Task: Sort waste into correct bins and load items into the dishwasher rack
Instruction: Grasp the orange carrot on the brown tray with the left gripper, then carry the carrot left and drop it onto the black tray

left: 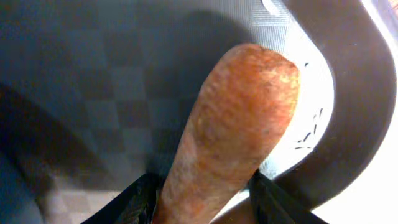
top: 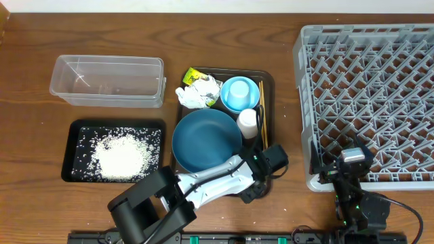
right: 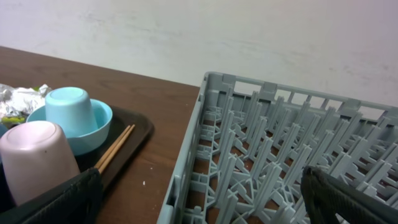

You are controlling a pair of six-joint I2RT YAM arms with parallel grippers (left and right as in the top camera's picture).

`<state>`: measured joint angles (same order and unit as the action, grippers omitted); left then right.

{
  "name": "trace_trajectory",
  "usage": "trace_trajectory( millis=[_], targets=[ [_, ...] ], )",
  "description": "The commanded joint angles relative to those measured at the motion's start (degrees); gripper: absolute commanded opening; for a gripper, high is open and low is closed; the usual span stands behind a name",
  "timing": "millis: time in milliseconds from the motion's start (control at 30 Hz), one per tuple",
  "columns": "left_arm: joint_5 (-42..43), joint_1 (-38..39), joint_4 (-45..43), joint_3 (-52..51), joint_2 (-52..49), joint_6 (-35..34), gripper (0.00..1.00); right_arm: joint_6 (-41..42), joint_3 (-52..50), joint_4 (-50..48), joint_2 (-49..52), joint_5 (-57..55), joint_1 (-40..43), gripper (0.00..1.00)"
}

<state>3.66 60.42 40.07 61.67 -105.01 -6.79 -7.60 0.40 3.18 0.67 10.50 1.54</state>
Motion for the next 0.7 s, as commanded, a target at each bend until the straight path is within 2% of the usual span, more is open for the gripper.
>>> trace_trajectory(
  millis=[0,133,233,467,667],
  targets=[
    [0.39,-0.24,-0.13,-0.59,-0.33,1.2,0.47,-0.39,-0.07,0.24,-0.35,-0.13,0.7,0.99],
    [0.44,-0.24,-0.09,-0.57,-0.07,0.48,0.28,-0.37,-0.07,0.24,-0.35,-0.13,0.7,0.99],
    [0.46,-0.24,0.35,0.28,0.87,-1.03,0.21,-0.39,-0.07,0.24,-0.35,-0.13,0.7,0.99],
    [0.46,-0.24,3.1,3.19,6.93,-1.79,0.2,-0.39,-0.07,0.22,-0.35,-0.13,0.7,0.99],
    [0.39,-3.19,4.04,3.43,18.01,-4.55,0.2,-0.39,-0.07,0.24,-0.35,-0.13,0.7,0.99]
  ],
)
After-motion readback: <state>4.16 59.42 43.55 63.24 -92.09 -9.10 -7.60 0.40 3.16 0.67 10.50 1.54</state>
